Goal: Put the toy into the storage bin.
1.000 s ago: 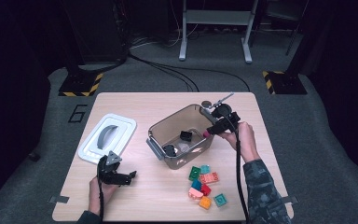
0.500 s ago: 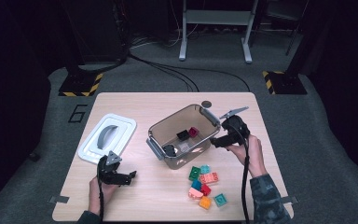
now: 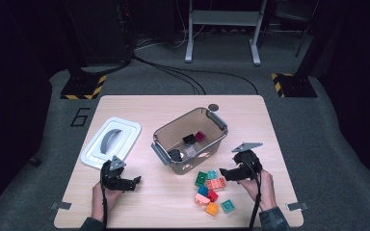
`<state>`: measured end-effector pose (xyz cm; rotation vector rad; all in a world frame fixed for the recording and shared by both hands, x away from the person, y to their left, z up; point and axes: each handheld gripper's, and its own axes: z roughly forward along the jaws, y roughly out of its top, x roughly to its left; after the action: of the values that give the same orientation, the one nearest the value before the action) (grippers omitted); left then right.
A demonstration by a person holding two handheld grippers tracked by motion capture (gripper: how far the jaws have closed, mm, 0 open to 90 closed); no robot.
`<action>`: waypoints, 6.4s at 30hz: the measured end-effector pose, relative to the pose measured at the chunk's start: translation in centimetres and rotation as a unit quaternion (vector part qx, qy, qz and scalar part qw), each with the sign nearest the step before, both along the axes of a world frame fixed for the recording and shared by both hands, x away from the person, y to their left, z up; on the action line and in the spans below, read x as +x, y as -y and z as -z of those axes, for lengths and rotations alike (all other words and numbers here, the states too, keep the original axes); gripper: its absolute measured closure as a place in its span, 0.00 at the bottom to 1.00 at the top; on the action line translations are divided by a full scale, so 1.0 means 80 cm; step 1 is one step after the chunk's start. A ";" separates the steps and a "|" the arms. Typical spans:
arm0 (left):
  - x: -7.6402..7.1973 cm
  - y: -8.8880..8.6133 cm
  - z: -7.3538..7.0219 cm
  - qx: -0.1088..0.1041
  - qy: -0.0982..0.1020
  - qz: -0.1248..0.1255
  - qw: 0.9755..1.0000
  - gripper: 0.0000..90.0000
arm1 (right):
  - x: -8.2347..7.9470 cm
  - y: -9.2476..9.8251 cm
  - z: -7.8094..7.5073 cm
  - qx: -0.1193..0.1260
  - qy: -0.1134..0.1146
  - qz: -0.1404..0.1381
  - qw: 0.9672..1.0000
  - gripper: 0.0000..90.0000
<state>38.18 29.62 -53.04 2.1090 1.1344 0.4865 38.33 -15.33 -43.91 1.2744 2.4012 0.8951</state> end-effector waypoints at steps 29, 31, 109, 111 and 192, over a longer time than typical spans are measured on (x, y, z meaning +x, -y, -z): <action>0.000 0.000 0.000 -0.002 0.001 -0.001 1.000 0.03 | -0.101 -0.004 0.068 -0.021 -0.071 -0.032 0.997 0.34; 0.000 0.000 0.000 -0.001 0.001 0.000 1.000 0.03 | -0.101 -0.002 0.069 -0.021 -0.074 -0.027 0.997 0.40; 0.000 0.000 0.000 -0.002 0.001 0.000 1.000 0.03 | 0.063 0.043 -0.002 0.049 0.020 0.038 0.998 0.65; 0.000 0.000 0.000 -0.001 0.001 -0.001 1.000 0.03 | 0.068 0.045 -0.006 0.048 0.026 0.036 0.998 0.65; 0.000 0.000 0.001 -0.006 0.003 -0.003 1.000 0.03 | 0.075 -0.032 -0.075 0.008 0.052 -0.007 0.999 0.19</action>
<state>38.18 29.58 -53.10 2.0932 1.1385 0.4889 44.33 -12.77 -37.91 1.1872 2.3296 0.9635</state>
